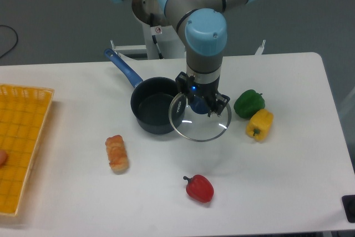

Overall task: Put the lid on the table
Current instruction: 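Hold the glass lid by its knob above the dark saucepan rim, then carry the glass lid off the saucepan toward the yellow pepper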

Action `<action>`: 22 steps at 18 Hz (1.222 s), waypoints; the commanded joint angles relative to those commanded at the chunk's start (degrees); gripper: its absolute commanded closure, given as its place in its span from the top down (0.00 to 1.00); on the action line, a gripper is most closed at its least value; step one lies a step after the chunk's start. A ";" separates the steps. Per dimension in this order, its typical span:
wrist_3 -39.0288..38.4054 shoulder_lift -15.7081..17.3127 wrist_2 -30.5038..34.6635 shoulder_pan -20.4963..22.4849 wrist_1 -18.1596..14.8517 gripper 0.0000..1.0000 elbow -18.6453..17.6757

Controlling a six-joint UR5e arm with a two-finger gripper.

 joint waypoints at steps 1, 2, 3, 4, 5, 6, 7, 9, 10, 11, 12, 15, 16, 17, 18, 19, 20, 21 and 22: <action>0.00 0.00 0.00 -0.09 0.09 0.57 -0.09; 0.00 0.00 0.00 -0.09 0.09 0.57 -0.09; 0.00 0.00 0.00 0.00 0.00 0.57 -0.17; 0.00 0.00 0.00 0.09 0.09 0.57 -0.18; 0.00 0.00 0.00 0.00 0.09 0.57 -0.09; 0.00 0.00 0.00 0.00 0.09 0.57 -0.09; 0.00 0.00 0.00 0.00 0.17 0.57 -0.09; 0.00 -0.09 0.00 0.09 0.79 0.57 0.00; 0.00 -0.17 0.00 0.09 1.40 0.57 0.00; 0.00 -0.52 0.09 0.09 2.02 0.57 0.00; 0.00 -0.79 0.09 0.09 2.54 0.57 0.00; 0.00 -1.31 0.09 0.17 2.90 0.57 0.00; 0.00 -1.67 0.09 0.18 2.99 0.57 0.26; 0.00 -1.76 0.17 0.44 2.99 0.57 0.52; 0.00 -1.76 0.18 0.79 3.08 0.57 0.53; 0.00 -1.84 0.18 0.97 3.08 0.57 0.53; 0.00 -1.93 0.18 1.05 3.08 0.57 0.61; 0.00 -2.19 0.18 1.23 3.25 0.57 0.70; 0.00 -2.63 0.18 1.49 4.12 0.57 0.70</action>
